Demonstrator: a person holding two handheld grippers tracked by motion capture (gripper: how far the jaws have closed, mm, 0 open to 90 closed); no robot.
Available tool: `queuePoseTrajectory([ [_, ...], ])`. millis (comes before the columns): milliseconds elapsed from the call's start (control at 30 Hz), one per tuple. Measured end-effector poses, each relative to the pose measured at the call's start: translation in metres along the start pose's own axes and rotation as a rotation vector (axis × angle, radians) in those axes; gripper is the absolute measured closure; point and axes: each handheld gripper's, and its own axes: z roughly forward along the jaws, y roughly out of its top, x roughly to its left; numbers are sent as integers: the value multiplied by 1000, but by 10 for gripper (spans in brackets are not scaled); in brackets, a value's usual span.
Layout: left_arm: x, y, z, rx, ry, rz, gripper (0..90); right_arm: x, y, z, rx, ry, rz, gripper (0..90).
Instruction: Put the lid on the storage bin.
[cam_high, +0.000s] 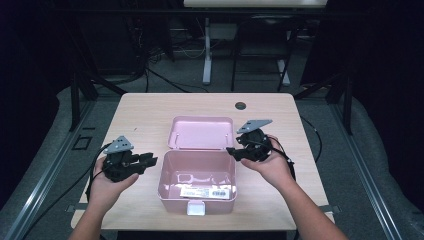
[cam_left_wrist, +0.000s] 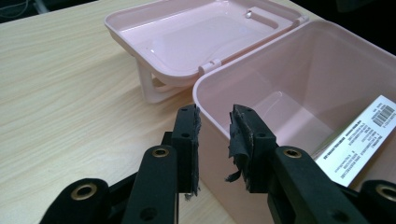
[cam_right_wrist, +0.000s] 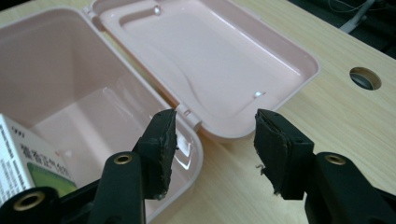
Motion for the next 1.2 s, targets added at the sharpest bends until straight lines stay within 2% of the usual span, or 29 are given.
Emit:
queuePoseTrajectory([
  [100, -1, 0, 1, 3, -6, -5, 720, -4, 1, 1, -22, -9, 29, 503],
  [267, -3, 0, 4, 5, -3, 3, 736, -7, 2, 6, -27, -25, 36, 510],
  [567, -7, -2, 11, 15, -12, 1, 746, -15, 4, 14, -50, -40, 76, 533],
  [800, -10, -2, 18, 26, -17, 7, 746, -21, 4, 25, -47, -65, 118, 540],
  [933, -11, -4, 21, 32, -19, 5, 745, -27, 5, 32, -48, -59, 162, 555],
  [1100, -12, -5, 24, 32, -12, 7, 746, -31, 4, 39, -38, -73, 184, 573],
  [1200, -12, -6, 26, 31, -6, 7, 755, -34, 4, 44, -36, -74, 214, 580],
])
